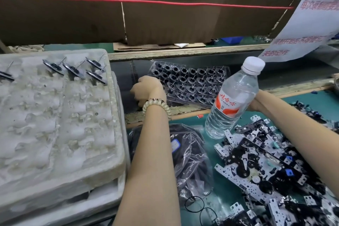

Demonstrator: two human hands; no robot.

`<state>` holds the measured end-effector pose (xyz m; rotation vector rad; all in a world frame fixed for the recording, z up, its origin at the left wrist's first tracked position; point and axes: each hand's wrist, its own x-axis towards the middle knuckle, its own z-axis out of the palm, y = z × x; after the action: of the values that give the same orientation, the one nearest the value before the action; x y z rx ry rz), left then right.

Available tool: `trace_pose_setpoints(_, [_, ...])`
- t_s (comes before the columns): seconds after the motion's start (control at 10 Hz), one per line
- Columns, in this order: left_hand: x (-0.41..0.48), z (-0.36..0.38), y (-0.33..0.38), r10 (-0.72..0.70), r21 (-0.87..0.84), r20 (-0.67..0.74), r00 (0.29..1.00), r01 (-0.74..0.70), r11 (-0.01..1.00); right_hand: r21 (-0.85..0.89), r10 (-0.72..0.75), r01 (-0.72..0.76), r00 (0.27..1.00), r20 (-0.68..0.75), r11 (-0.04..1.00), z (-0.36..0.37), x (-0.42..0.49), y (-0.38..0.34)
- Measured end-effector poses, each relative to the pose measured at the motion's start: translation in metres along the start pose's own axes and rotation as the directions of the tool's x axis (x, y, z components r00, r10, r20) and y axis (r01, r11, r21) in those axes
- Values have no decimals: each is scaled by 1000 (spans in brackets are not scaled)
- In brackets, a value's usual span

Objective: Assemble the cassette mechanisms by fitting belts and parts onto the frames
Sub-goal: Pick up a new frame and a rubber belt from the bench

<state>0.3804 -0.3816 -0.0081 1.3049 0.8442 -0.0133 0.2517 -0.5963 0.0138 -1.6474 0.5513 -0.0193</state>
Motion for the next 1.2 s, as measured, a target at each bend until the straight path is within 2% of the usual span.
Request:
trace_pose_setpoints(0.1, [3,2,-3,4,-73,76,997,2,997,-45,30,-32,999,-46,998,1,-4,-2])
trace_pose_setpoints(0.2, [3,2,-11,-43,-87,119,992,53,995,-98,145,-147,989,-21,984,-8,5,7])
trace_pose_setpoints(0.3, [2,6,-19,-5,-167,215,977,41,985,-89,206,-205,978,9,975,-6,-1,4])
trace_pose_setpoints(0.4, [-6,9,-18,5,-248,185,983,42,968,-71,267,-271,962,-57,960,-6,-1,-3])
trace_pose_setpoints(0.5, [-11,12,-19,90,-221,227,970,-38,975,-92,266,-274,960,-86,957,-6,-5,-7])
trace_pose_setpoints(0.7, [-22,12,-20,139,-261,266,954,-68,963,43,258,-254,949,-181,966,-17,-3,-9])
trace_pose_setpoints(0.9, [-38,6,-6,122,-300,291,949,-30,954,113,307,-289,927,-216,951,-26,-2,-23])
trace_pose_setpoints(1.2, [-61,-9,-6,109,-254,348,931,-18,967,81,245,-231,924,-295,970,-46,-25,-42])
